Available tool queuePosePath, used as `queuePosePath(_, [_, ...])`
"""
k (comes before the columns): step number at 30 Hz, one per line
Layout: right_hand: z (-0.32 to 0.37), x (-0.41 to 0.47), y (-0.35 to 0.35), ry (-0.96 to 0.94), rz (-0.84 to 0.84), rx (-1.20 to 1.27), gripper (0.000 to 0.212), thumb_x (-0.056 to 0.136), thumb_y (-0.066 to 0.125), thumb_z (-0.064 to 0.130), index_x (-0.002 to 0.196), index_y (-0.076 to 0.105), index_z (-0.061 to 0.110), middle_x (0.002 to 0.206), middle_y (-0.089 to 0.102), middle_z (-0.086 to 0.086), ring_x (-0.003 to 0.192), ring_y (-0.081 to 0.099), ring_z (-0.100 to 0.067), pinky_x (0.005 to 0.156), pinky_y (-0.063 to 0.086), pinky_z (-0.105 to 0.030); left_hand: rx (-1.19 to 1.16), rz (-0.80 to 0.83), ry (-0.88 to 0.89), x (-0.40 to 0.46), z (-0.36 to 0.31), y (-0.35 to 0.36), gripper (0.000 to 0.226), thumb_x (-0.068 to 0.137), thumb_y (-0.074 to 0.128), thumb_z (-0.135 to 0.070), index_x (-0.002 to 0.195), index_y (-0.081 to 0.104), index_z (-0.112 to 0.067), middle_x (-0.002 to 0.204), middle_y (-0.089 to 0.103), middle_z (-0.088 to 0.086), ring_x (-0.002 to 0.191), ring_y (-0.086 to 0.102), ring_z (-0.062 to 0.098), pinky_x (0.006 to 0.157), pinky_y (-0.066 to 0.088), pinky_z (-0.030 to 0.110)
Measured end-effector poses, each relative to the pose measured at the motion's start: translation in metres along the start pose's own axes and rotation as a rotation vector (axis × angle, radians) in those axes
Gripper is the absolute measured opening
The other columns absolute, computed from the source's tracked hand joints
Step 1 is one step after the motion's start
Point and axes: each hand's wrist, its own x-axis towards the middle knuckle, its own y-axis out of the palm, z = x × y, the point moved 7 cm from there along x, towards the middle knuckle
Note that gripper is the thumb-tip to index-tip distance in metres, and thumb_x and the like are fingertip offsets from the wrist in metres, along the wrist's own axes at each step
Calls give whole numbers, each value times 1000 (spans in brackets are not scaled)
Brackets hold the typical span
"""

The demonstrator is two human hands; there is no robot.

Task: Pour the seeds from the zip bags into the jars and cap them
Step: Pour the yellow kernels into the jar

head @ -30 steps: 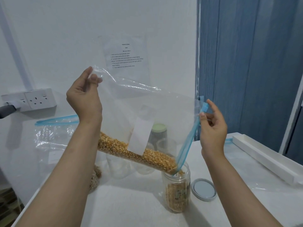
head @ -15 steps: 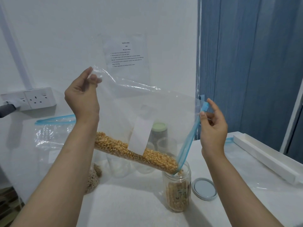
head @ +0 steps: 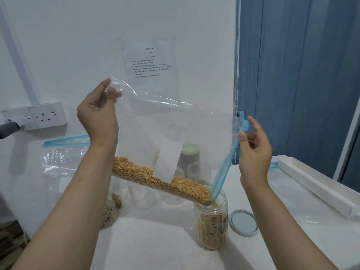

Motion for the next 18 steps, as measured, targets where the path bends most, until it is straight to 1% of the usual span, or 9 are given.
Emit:
queuePosePath(3, [1, -1, 1, 1, -5, -9, 38, 99, 60, 19, 131, 60, 38, 95, 66, 4, 91, 62, -10, 98, 53, -39, -2, -5, -8, 0, 1, -1, 23, 93, 68, -11, 116, 71, -10, 74, 73, -17, 83, 70, 10, 86, 55, 23])
queuePosePath(6, [2, -2, 1, 0, -12, -13, 37, 99, 60, 19, 131, 60, 39, 96, 65, 7, 92, 62, -9, 97, 54, -38, 0, -17, -13, -1, 1, -2, 22, 93, 67, -10, 115, 71, -11, 74, 74, -16, 81, 70, 7, 85, 54, 21])
queuePosePath(8, [2, -3, 2, -3, -11, -8, 37, 99, 60, 19, 130, 60, 39, 95, 65, 9, 90, 60, -5, 96, 53, -33, 3, -25, -15, -2, 2, -4, 22, 93, 67, -10, 115, 71, -10, 76, 74, -14, 81, 69, 6, 86, 54, 21])
queuePosePath(11, [3, -4, 3, -14, -16, 9, 38, 99, 59, 16, 124, 59, 45, 93, 63, 9, 83, 56, -1, 89, 50, -25, 5, -20, -16, -1, 2, -4, 21, 93, 68, -11, 114, 72, -12, 75, 74, -17, 84, 70, 11, 92, 56, 29])
queuePosePath(13, [3, -5, 4, -18, -21, 2, 39, 99, 59, 17, 123, 59, 48, 97, 63, 6, 83, 55, -3, 88, 50, -26, 8, -18, -20, -1, 2, -3, 20, 93, 67, -11, 112, 72, -16, 75, 73, -20, 85, 71, 12, 94, 55, 30])
queuePosePath(16, [2, -7, 6, -16, -28, -15, 40, 100, 58, 17, 123, 58, 50, 100, 62, 3, 86, 55, -6, 91, 51, -30, 2, -25, -25, -1, 3, -3, 21, 93, 68, -11, 113, 72, -15, 77, 74, -19, 82, 71, 9, 92, 55, 28])
queuePosePath(18, [1, -7, 7, -6, -34, -22, 41, 100, 57, 17, 126, 58, 48, 99, 62, 4, 89, 56, -8, 94, 51, -33, 7, -25, -31, -1, 5, -3, 21, 93, 68, -12, 114, 72, -16, 78, 74, -20, 84, 71, 10, 95, 55, 31])
